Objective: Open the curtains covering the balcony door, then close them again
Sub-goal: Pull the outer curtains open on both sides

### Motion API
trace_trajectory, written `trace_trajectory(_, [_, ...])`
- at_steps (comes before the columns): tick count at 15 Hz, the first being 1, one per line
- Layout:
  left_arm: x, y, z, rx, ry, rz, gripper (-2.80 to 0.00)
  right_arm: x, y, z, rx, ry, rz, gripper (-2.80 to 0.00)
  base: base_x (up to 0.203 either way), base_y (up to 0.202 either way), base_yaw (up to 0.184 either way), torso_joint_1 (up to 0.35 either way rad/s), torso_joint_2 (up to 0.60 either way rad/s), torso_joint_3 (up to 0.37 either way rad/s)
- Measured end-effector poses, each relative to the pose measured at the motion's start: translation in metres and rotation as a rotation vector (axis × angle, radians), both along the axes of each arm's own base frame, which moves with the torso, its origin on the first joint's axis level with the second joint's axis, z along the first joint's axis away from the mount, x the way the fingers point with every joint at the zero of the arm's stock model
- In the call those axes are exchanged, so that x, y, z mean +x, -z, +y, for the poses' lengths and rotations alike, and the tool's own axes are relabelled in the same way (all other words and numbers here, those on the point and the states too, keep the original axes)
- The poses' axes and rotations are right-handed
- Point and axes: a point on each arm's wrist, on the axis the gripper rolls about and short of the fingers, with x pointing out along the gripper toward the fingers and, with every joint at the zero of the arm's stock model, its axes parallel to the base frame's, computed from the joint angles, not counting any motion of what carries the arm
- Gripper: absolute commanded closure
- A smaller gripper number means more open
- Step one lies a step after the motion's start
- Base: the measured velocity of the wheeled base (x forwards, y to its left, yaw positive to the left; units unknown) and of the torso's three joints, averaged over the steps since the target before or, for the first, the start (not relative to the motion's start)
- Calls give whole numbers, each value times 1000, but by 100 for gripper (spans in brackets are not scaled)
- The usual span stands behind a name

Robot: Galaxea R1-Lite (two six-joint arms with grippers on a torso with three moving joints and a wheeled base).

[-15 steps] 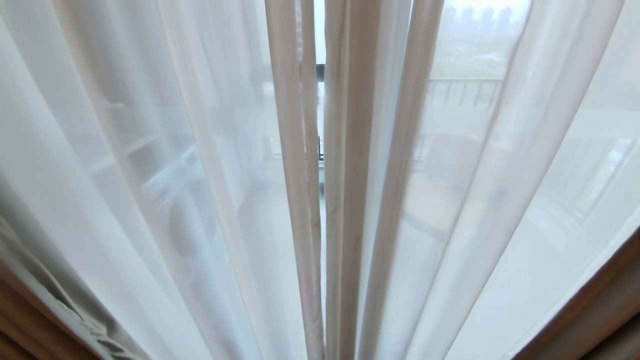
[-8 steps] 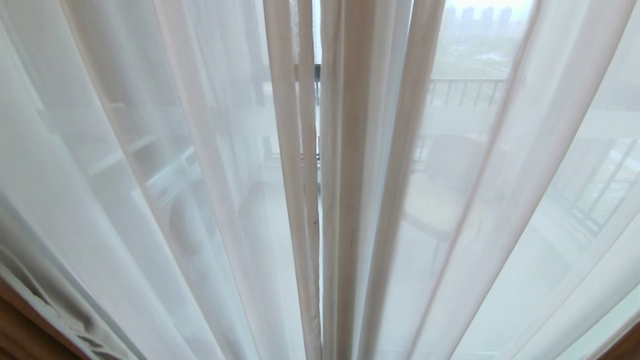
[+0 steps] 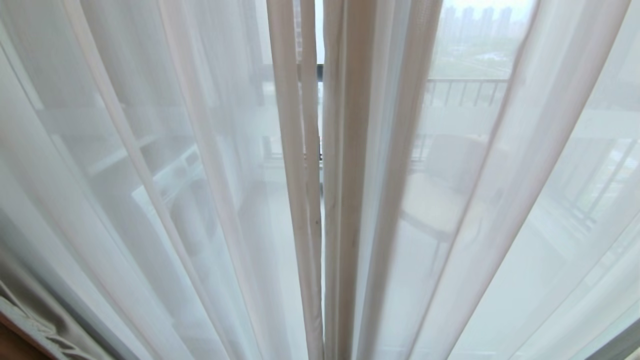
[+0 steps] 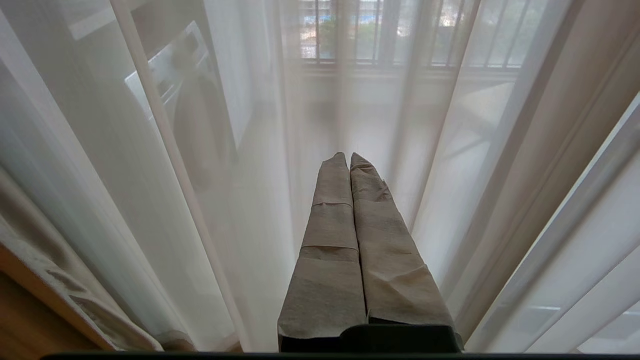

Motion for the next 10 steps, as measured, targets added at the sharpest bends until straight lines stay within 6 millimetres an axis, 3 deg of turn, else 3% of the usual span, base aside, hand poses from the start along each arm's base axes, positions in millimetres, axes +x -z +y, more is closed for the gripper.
trace_trajectory(10, [0, 0, 0, 0, 0, 0, 0, -1, 13, 1, 19, -28, 26, 0, 0, 0, 0, 0, 0, 0])
